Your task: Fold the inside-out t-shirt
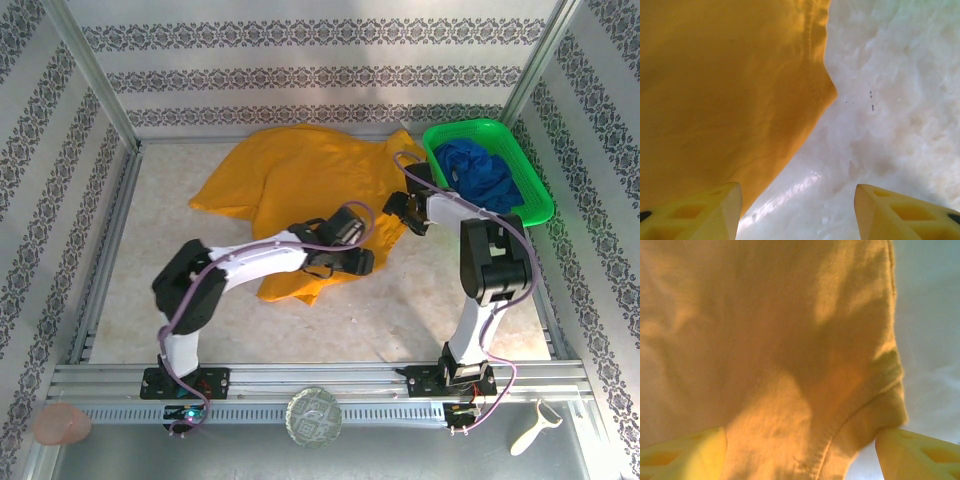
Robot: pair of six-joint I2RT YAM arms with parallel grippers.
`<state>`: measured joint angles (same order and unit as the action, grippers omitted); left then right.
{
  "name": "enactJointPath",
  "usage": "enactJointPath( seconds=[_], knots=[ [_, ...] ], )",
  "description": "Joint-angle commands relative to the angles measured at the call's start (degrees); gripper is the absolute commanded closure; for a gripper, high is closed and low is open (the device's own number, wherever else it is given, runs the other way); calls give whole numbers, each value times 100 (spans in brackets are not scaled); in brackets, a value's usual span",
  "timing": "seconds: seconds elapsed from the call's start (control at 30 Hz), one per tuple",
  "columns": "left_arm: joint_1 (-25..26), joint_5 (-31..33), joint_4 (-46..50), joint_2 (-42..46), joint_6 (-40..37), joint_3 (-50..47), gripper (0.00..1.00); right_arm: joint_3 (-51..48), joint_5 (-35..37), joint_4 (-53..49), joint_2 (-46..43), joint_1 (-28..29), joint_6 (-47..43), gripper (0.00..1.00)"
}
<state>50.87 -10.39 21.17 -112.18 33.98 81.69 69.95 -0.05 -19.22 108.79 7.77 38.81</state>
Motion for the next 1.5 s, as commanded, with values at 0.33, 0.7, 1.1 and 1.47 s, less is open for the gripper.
enactJointPath(
  seconds=[0.33, 0.7, 1.1, 1.47],
  knots=[
    [173, 1146, 1261, -1176, -622, 604, 46, 352, -520, -252, 335, 6, 18, 96],
    [-1314, 1579, 1317, 1080, -1201, 515, 100, 1594, -1350, -670, -1360, -185, -417, 100],
    [-2125, 649, 1470, 3317, -1337, 4823, 100, 5846, -1298, -1405, -3270, 18, -554, 100],
    [-2124, 1388, 1397, 3402, -1751, 5121, 100, 5965, -763, -1276, -3717, 40, -716, 100]
  ],
)
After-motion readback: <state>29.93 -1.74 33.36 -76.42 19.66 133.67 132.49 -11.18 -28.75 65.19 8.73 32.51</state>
